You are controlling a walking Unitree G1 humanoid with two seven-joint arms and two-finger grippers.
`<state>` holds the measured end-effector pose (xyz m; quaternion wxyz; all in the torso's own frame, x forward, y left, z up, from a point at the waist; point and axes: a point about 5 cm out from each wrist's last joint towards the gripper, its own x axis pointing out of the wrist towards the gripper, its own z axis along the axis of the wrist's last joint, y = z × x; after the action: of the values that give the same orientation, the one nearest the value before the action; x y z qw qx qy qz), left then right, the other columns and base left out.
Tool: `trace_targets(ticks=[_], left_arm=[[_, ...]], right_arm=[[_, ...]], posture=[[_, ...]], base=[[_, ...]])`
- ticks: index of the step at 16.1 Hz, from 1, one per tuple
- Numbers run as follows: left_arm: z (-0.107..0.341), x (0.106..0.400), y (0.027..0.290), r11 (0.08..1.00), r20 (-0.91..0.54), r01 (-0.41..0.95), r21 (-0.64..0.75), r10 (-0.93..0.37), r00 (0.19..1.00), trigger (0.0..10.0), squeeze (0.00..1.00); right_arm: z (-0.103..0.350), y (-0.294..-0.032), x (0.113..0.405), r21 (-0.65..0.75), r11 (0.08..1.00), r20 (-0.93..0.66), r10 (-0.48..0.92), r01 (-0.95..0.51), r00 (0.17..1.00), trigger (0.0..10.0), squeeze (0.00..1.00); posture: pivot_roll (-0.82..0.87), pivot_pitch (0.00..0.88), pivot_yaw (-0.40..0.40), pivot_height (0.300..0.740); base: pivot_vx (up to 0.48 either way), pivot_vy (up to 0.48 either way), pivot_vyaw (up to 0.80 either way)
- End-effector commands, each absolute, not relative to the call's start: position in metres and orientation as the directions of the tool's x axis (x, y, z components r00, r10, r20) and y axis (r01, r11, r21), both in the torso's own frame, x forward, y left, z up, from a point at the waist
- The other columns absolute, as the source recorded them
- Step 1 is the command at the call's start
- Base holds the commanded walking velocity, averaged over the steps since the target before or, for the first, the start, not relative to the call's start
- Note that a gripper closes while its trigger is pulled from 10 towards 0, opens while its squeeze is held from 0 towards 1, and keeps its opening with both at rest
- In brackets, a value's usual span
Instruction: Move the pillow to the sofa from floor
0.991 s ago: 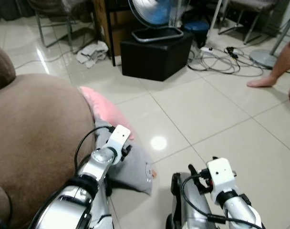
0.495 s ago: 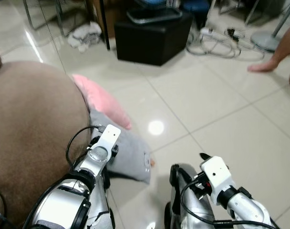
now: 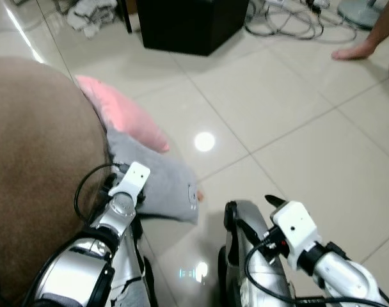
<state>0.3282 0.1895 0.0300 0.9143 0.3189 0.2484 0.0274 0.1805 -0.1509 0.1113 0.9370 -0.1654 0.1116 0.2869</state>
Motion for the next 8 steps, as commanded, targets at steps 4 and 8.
trace_targets(ticks=[4,8], left_arm=[[0.0229,0.3227,0.1905,0.791,-0.464,0.112,0.601,0.231,0.855,4.9,0.00],[0.0255,0.3253,0.1889,0.798,-0.460,0.104,0.593,0.230,0.858,0.0,0.00]], right_arm=[[0.1132,-0.1542,0.1704,-0.232,0.769,-0.345,0.507,-0.596,0.790,10.0,0.00],[0.1182,-0.1535,0.1679,-0.230,0.776,-0.343,0.500,-0.587,0.795,10.0,0.00]], posture=[[-0.23,0.349,-0.014,0.510],[-0.24,0.348,-0.012,0.510]], base=[[0.000,0.000,0.00],[0.000,0.000,0.00]])
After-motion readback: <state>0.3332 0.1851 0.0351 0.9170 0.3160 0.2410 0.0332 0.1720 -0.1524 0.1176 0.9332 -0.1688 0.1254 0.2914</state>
